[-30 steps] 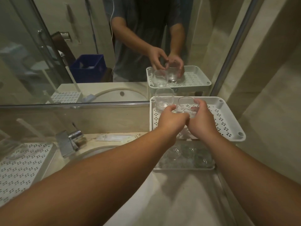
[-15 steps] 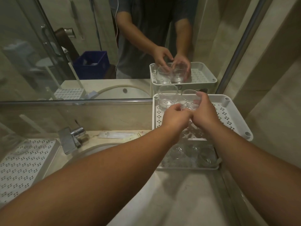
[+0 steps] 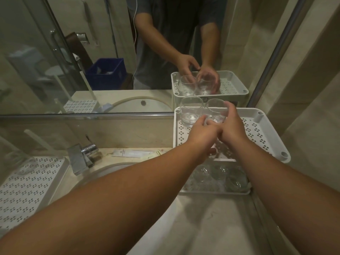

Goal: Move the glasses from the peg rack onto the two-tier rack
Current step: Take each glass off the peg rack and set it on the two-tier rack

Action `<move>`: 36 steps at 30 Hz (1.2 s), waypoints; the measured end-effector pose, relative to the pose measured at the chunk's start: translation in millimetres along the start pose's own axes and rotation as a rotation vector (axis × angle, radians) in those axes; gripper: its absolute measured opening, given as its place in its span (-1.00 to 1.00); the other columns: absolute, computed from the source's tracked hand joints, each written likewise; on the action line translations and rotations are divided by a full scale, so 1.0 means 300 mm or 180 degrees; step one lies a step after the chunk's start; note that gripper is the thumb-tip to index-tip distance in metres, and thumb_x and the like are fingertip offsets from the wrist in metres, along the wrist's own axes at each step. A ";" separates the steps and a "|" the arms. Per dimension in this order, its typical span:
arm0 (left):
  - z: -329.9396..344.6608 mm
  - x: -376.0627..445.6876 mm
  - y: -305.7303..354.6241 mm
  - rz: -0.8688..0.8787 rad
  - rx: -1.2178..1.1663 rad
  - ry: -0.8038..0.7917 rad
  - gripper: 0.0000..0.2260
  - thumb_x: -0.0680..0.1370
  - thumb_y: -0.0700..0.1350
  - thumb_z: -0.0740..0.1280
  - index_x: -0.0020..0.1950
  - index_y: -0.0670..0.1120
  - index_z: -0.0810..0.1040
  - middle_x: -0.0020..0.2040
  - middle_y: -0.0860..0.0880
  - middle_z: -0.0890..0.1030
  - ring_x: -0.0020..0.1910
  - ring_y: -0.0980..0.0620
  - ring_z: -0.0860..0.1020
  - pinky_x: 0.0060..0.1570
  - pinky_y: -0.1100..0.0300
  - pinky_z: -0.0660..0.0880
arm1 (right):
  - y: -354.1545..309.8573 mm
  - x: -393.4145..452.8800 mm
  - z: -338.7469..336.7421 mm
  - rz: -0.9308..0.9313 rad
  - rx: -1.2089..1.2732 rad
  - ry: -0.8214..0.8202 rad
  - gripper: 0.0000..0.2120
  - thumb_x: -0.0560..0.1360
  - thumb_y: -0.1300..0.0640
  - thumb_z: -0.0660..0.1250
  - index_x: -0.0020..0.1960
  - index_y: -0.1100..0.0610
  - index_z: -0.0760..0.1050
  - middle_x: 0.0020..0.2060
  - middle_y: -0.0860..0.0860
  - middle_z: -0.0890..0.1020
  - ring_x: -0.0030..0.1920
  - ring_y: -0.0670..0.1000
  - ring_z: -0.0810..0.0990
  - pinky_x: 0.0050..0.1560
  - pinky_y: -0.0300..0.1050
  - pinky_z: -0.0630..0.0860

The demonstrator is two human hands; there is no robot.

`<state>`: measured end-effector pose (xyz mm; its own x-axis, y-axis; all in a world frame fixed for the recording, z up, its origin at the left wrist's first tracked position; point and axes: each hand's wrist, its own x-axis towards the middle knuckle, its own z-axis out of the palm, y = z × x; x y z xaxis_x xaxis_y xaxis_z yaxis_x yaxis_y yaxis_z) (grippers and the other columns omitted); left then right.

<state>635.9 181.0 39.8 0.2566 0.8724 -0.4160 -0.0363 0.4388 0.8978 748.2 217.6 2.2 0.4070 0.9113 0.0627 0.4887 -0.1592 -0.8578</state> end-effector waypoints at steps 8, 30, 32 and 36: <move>-0.006 -0.001 0.005 -0.0195 -0.0210 0.0024 -0.32 0.49 -0.25 0.31 0.56 0.16 0.25 -0.14 0.06 0.53 -0.15 -0.02 0.54 -0.21 0.14 0.49 | -0.003 0.007 -0.006 0.0112 0.0133 -0.0078 -0.15 0.38 0.00 0.55 0.51 -0.19 0.14 0.36 0.00 0.47 0.32 0.06 0.46 0.29 0.12 0.45; -0.026 -0.005 -0.006 -0.0128 -0.0360 -0.0032 -0.37 0.55 -0.22 0.27 0.57 0.16 0.23 -0.18 0.05 0.51 -0.18 -0.03 0.54 -0.22 0.11 0.48 | -0.004 -0.005 0.019 0.0121 0.0190 0.0136 -0.15 0.38 -0.01 0.55 0.51 -0.19 0.15 0.42 0.01 0.43 0.37 0.07 0.42 0.34 0.07 0.39; -0.030 -0.011 -0.004 -0.0089 -0.0331 -0.0027 -0.37 0.55 -0.22 0.28 0.58 0.13 0.22 -0.20 0.06 0.51 -0.18 -0.03 0.54 -0.19 0.11 0.51 | -0.008 -0.011 0.015 0.0163 0.0121 0.0114 -0.09 0.37 -0.03 0.56 0.54 -0.18 0.08 0.47 0.03 0.37 0.41 0.09 0.40 0.37 0.12 0.38; -0.056 -0.025 0.019 0.0012 -0.0127 0.0001 -0.50 0.55 -0.18 0.30 0.49 0.02 0.36 0.00 0.05 0.56 -0.03 -0.06 0.60 -0.10 0.07 0.57 | -0.029 -0.039 0.002 0.0109 -0.0098 0.0398 -0.07 0.35 -0.06 0.56 0.54 -0.10 0.08 0.47 0.04 0.35 0.40 0.11 0.40 0.32 0.04 0.39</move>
<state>617.5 180.7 45.6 0.2560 0.8742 -0.4126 -0.0757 0.4436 0.8930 738.7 208.4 8.8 0.5159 0.8509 0.0986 0.4956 -0.2026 -0.8446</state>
